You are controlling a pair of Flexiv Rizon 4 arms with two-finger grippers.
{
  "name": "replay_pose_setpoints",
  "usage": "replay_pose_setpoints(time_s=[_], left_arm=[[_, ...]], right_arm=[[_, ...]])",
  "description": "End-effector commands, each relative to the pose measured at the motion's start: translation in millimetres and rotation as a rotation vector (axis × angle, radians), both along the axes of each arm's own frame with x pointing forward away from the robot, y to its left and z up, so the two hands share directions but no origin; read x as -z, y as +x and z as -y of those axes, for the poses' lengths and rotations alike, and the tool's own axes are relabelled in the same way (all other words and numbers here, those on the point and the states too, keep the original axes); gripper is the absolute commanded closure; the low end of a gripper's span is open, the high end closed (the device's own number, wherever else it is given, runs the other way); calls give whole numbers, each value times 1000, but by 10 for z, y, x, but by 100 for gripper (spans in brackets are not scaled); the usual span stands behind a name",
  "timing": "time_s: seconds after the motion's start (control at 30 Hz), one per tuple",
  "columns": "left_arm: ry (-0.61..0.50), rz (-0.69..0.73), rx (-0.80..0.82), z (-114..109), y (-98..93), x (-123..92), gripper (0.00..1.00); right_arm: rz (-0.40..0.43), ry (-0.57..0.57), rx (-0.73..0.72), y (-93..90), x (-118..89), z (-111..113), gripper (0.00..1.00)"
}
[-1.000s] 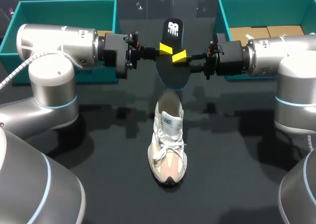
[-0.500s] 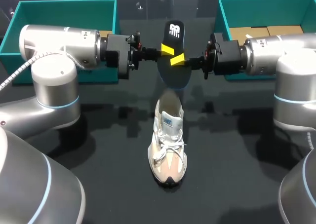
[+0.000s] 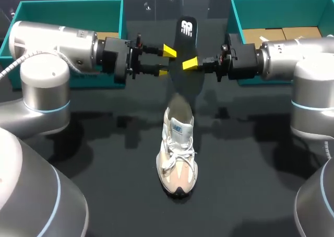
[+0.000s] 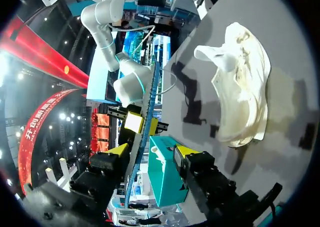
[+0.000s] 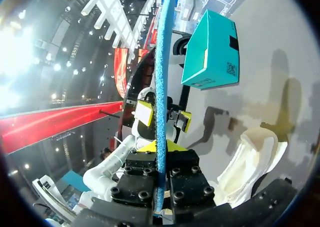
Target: Take the shoe out of the shoebox, open the shoe tongue, remove and reinsert the insole, then place the shoe into the shoebox
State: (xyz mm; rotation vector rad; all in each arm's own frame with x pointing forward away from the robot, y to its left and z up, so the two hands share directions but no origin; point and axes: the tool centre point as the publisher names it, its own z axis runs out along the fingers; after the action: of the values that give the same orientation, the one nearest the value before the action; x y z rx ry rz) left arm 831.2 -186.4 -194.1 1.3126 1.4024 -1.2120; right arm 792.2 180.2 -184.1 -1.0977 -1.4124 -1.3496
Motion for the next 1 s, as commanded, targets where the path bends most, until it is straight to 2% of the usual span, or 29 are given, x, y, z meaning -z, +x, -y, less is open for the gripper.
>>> replay_pose_setpoints(time_s=[0.03,0.07,0.5,0.57,0.63,0.7,0.87,0.97,1.0], left_arm=[[67,-127,4,-411,-168,-79,0],[120,-171,13,-468,-185,-74,0],[120,-171,13,-468,-185,-74,0],[158,-250,-48,-411,-253,-35,0],[206,-327,-110,-443,-295,2,0],[201,-375,-120,-518,-314,9,0],[335,-559,-249,-648,-369,40,0],[515,-755,-397,-695,-384,159,0],[559,-725,-443,-724,-414,169,0]], right_arm=[[27,-7,1,29,32,80,100],[30,-9,1,49,54,95,100],[30,-9,1,49,54,95,100],[64,-48,31,77,86,144,100],[93,-55,57,81,96,194,100],[124,-56,81,77,98,244,100],[148,-57,136,76,156,352,100],[153,-48,168,57,190,396,100],[157,-51,183,51,206,402,100]])
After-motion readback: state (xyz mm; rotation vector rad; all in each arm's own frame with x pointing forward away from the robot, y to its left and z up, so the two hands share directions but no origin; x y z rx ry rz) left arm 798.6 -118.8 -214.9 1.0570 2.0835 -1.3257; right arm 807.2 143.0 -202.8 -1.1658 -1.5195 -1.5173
